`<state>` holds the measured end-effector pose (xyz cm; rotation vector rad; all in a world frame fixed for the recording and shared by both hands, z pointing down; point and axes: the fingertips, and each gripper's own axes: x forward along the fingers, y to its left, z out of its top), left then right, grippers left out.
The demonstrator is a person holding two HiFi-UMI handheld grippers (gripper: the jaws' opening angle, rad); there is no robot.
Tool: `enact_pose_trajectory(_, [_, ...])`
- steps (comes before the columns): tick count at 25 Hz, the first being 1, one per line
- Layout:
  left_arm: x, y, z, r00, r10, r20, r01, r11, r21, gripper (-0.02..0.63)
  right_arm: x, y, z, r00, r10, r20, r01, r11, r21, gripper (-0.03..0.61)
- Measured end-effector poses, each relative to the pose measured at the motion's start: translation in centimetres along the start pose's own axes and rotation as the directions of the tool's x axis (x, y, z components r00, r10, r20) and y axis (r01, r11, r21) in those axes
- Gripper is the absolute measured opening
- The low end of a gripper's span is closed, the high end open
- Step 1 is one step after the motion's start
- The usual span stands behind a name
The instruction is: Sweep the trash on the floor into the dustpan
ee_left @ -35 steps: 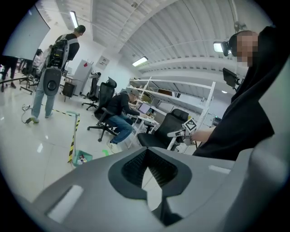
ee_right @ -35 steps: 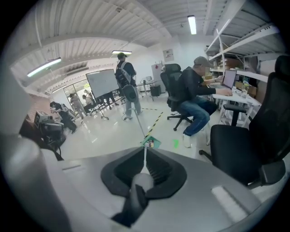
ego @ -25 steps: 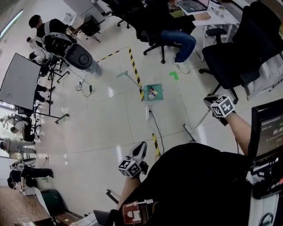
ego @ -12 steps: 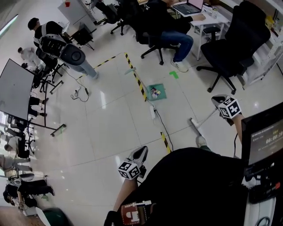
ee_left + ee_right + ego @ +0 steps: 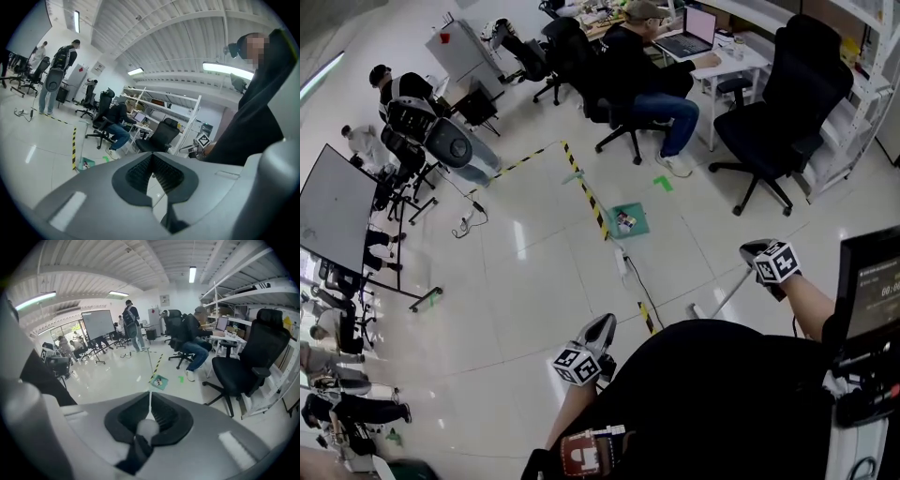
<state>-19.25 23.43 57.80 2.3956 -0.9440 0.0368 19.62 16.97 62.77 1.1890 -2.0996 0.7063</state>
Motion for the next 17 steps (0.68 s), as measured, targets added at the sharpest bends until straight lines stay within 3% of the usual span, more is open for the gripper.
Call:
enact_pose_trajectory(7, [1.5,-2.1,-0.3,1.0,0.004,0.006,-0.004,1.0,0.013,-0.003,0.1,2.0,-0.4,0.997,0.079,-0.006,-0.079,0.995,-0.059,0.012])
enact_pose_trajectory(17, [0.2,-1.7,-0.9,1.0,0.028,0.003,-0.028,0.999,0.014,-0.003,0.0,2.9,1.3,0.996,0.085,0.01,-0.083,0.991,-0.103,0.012])
